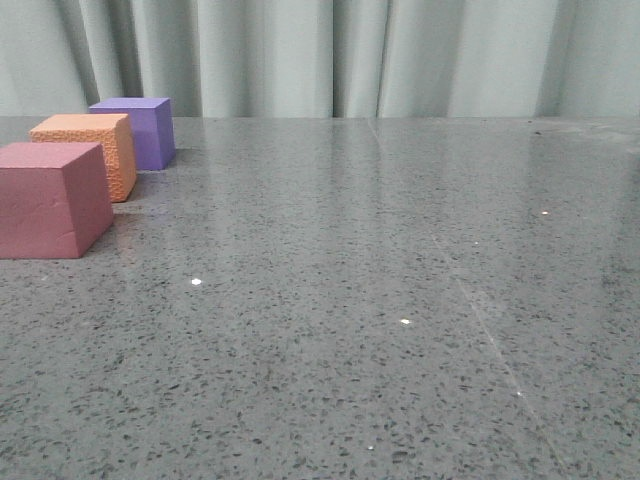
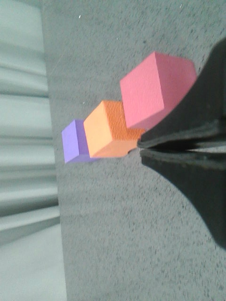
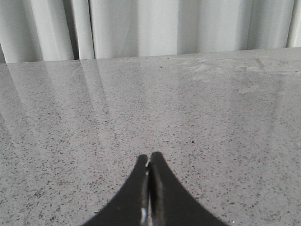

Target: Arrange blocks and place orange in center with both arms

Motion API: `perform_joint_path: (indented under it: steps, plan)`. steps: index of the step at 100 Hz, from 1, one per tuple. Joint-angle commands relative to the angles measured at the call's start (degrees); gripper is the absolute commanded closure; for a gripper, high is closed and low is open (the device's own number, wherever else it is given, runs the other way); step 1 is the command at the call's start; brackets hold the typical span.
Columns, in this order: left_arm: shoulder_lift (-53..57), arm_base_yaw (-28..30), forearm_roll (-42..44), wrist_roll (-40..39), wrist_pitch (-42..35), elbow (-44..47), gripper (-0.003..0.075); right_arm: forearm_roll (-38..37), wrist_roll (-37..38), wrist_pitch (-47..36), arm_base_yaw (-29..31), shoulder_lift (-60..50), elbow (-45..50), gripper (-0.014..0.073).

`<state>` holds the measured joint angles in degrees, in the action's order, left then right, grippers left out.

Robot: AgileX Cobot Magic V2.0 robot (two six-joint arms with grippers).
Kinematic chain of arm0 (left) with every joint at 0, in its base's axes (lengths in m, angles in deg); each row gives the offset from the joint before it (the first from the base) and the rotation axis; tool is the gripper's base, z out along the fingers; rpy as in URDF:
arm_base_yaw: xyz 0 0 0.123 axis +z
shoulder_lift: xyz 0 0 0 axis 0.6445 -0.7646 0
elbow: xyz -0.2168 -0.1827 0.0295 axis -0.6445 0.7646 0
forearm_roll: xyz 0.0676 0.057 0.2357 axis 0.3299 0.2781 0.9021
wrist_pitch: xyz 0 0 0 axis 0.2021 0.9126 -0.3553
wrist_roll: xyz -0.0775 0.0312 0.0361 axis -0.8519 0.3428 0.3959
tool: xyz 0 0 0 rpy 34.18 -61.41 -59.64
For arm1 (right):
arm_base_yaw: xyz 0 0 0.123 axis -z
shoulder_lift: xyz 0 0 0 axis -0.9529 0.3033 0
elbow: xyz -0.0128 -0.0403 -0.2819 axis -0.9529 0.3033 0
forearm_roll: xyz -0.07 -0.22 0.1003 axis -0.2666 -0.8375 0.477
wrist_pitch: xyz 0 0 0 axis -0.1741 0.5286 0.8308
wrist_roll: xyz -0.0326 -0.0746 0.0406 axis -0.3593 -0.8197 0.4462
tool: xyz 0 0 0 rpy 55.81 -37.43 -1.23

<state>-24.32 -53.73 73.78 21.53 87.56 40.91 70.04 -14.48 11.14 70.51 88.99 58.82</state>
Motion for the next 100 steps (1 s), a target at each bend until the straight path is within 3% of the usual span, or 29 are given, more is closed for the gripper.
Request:
perform_joint_path:
  steps: [1, 17, 71, 100]
  plan:
    - [1.23, 3.70, -5.71, 5.78, -9.91, 1.37, 0.0739, 0.23, -0.42, -4.63, 0.19, 0.48, -0.80, 0.0661]
    - [4.94, 7.07, -6.65, 6.25, -16.65, 7.71, 0.0739, 0.23, -0.42, -4.63, 0.19, 0.48, -0.80, 0.0661]
    - [24.77, 7.18, -7.01, 6.25, -13.67, 19.50, 0.0739, 0.23, -0.42, -4.63, 0.19, 0.48, -0.80, 0.0661]
    - [24.63, 7.18, -6.91, 6.25, -9.53, 19.50, 0.0739, 0.23, -0.42, -4.57, 0.19, 0.48, -0.80, 0.0661]
